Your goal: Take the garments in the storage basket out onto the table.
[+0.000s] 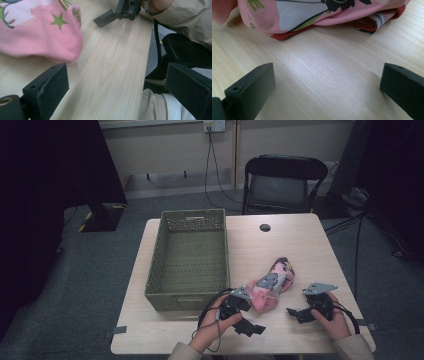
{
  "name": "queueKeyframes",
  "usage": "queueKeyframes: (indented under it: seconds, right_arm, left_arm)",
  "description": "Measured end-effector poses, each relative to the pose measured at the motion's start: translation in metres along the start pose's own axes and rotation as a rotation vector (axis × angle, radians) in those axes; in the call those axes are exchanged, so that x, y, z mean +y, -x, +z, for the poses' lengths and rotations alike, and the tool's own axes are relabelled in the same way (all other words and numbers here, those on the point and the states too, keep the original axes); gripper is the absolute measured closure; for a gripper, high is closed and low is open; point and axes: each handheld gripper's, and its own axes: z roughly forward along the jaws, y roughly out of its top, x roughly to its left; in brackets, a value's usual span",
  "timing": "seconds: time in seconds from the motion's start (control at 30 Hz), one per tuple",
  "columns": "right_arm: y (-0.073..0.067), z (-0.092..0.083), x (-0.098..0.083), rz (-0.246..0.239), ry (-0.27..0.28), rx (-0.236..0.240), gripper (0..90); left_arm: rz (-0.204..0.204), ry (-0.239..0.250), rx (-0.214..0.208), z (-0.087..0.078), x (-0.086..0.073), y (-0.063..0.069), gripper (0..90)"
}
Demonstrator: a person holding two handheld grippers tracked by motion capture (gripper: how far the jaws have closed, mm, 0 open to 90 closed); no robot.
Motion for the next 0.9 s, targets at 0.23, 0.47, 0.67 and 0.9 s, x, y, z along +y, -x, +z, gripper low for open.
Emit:
queueKeyframes:
  seconds: [0.23, 0.47, 0.67, 0.9]
  right_arm:
    - [0.0, 0.0, 0.0, 0.0, 0.0, 0.0, 0.0]
    - [0.0, 0.0, 0.0, 0.001, 0.0, -0.002, 0.0]
    - [0.0, 0.0, 0.0, 0.001, 0.0, -0.002, 0.0]
    - [0.0, 0.0, 0.0, 0.002, 0.0, -0.003, 0.0]
  left_arm:
    - [0.009, 0.014, -0.009, -0.007, -0.009, -0.001, 3.7]
    - [-0.014, 0.033, -0.005, -0.02, -0.023, -0.006, 2.7]
    - [-0.027, 0.041, 0.011, -0.031, -0.034, -0.012, 2.7]
    - [-0.025, 0.052, 0.02, -0.044, -0.038, -0.015, 2.7]
